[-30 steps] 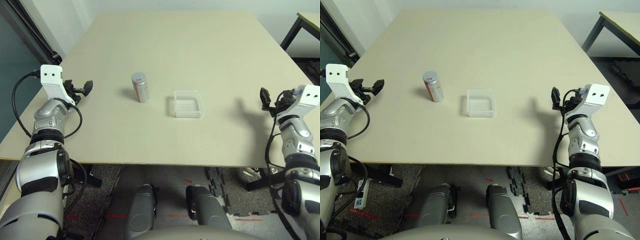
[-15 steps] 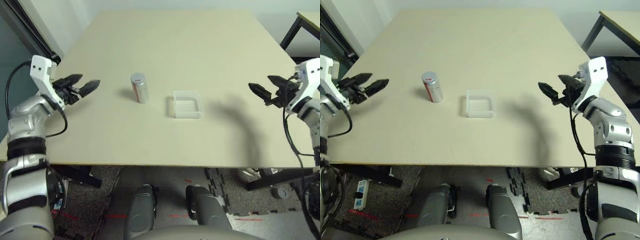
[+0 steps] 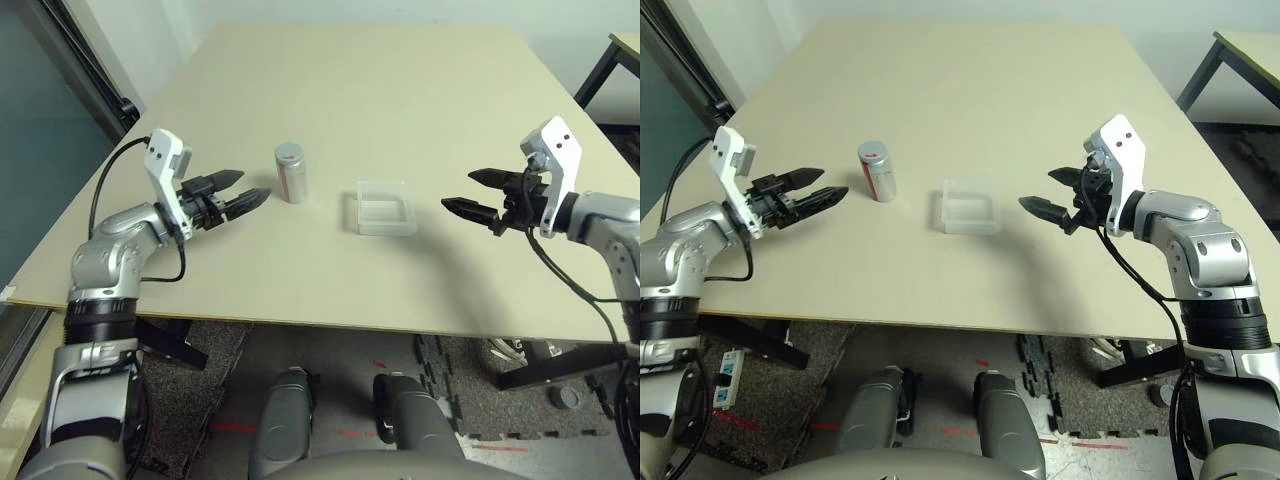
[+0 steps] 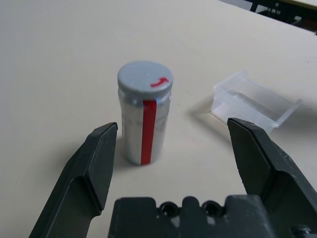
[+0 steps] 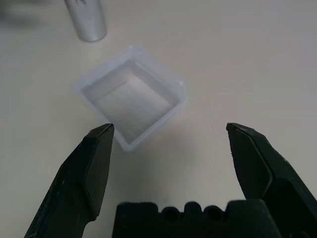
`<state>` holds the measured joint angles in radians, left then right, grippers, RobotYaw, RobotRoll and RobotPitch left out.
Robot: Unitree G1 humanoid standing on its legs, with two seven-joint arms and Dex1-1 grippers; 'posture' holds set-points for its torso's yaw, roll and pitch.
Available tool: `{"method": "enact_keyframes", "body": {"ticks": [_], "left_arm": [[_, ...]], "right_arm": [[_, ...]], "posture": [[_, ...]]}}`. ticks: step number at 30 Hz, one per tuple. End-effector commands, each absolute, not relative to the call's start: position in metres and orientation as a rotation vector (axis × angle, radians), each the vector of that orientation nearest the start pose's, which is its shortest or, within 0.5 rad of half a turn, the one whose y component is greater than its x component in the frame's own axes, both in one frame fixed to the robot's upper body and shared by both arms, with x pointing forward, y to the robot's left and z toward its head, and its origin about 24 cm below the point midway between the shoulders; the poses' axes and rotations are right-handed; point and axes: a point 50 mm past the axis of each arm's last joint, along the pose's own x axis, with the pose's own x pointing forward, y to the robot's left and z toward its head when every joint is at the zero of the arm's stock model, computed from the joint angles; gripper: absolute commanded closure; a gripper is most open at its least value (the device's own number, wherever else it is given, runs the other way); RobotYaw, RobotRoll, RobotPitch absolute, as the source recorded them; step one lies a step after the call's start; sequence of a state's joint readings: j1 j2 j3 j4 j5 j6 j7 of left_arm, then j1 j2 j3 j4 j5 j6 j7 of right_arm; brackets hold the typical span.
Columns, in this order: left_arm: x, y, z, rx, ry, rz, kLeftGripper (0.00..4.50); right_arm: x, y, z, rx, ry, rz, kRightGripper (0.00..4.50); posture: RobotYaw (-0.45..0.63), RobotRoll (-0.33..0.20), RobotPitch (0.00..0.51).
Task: Pour the medicine from the bottle into the box.
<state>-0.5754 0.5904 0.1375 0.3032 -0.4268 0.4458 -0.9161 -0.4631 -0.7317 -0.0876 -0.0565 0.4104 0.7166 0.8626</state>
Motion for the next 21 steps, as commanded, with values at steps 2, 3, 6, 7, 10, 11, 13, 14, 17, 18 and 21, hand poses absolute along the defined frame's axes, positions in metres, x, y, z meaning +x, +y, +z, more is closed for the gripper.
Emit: {"method": "enact_keyframes", "body": {"ticks": [2, 3, 6, 7, 10, 11, 13, 14, 17, 18, 21], "left_arm": [[0.342, 0.233, 0.15, 0.055, 0.12, -0.775, 0.05], [0.344, 0.233, 0.149, 0.069, 0.121, -0.779, 0.05], [0.349, 0.232, 0.146, 0.086, 0.123, -0.782, 0.05], [0.351, 0.232, 0.145, 0.09, 0.125, -0.783, 0.05], [0.356, 0.23, 0.142, 0.095, 0.128, -0.785, 0.05], [0.358, 0.228, 0.14, 0.098, 0.13, -0.786, 0.05], [0.361, 0.227, 0.138, 0.104, 0.132, -0.786, 0.05], [0.362, 0.226, 0.137, 0.103, 0.132, -0.782, 0.05], [0.367, 0.223, 0.136, 0.098, 0.131, -0.773, 0.05], [0.369, 0.221, 0.136, 0.098, 0.13, -0.769, 0.05], [0.373, 0.218, 0.134, 0.104, 0.134, -0.758, 0.05]], "right_arm": [[0.291, -0.218, 0.176, -0.199, 0.291, 0.833, 0.0], [0.29, -0.216, 0.176, -0.2, 0.293, 0.839, 0.0], [0.29, -0.211, 0.179, -0.206, 0.289, 0.85, 0.0], [0.29, -0.21, 0.18, -0.207, 0.285, 0.854, 0.0], [0.291, -0.206, 0.185, -0.215, 0.269, 0.862, 0.0], [0.291, -0.205, 0.186, -0.216, 0.263, 0.865, 0.0], [0.291, -0.203, 0.189, -0.217, 0.251, 0.87, 0.0], [0.291, -0.201, 0.19, -0.217, 0.244, 0.873, 0.0], [0.29, -0.198, 0.191, -0.211, 0.234, 0.878, 0.0], [0.29, -0.198, 0.191, -0.207, 0.232, 0.876, 0.0], [0.29, -0.199, 0.188, -0.21, 0.237, 0.872, 0.0]], "posture": [[0.04, 0.0, 0.1], [0.04, 0.0, 0.099], [0.03, 0.0, 0.098], [0.02, 0.0, 0.098], [0.01, 0.0, 0.097], [0.01, 0.0, 0.097], [0.0, 0.0, 0.096], [0.0, 0.0, 0.096], [-0.01, 0.0, 0.096], [-0.01, 0.0, 0.097], [-0.01, 0.0, 0.098]]}}
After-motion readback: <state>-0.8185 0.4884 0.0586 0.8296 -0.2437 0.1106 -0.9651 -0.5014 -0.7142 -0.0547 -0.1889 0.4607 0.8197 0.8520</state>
